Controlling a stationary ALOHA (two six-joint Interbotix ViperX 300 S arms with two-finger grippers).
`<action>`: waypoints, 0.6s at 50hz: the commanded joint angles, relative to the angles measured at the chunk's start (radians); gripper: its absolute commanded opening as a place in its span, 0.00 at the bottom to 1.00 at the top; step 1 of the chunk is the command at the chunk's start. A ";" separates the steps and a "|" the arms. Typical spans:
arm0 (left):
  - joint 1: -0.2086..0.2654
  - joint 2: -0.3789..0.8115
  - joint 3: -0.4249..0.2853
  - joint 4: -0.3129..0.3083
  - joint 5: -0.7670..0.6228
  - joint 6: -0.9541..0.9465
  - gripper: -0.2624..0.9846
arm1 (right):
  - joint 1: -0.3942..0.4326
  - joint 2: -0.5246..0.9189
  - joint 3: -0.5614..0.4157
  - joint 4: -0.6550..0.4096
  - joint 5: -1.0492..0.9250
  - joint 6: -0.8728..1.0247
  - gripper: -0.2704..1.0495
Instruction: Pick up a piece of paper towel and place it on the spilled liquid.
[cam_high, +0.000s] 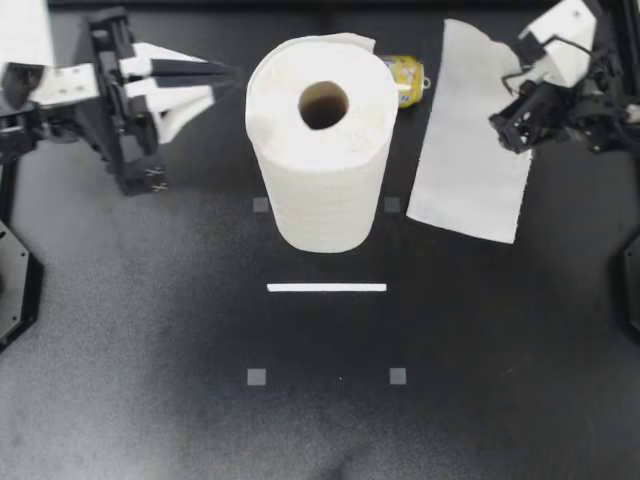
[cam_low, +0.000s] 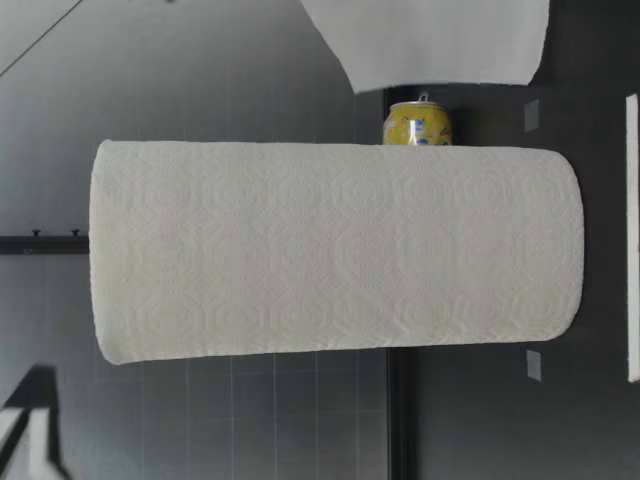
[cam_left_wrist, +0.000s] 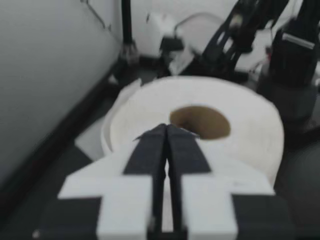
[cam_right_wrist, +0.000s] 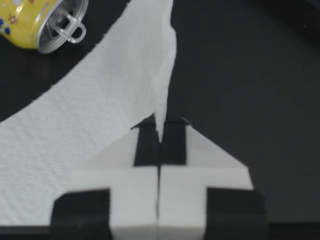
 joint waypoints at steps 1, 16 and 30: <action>-0.002 -0.048 0.006 0.002 -0.032 0.000 0.29 | -0.026 0.020 -0.038 -0.009 0.000 0.003 0.10; -0.002 -0.117 0.052 0.002 -0.041 -0.005 0.29 | -0.101 0.126 -0.115 -0.069 -0.015 0.003 0.10; -0.002 -0.132 0.054 0.002 -0.041 -0.003 0.29 | -0.147 0.245 -0.199 -0.087 -0.052 0.002 0.10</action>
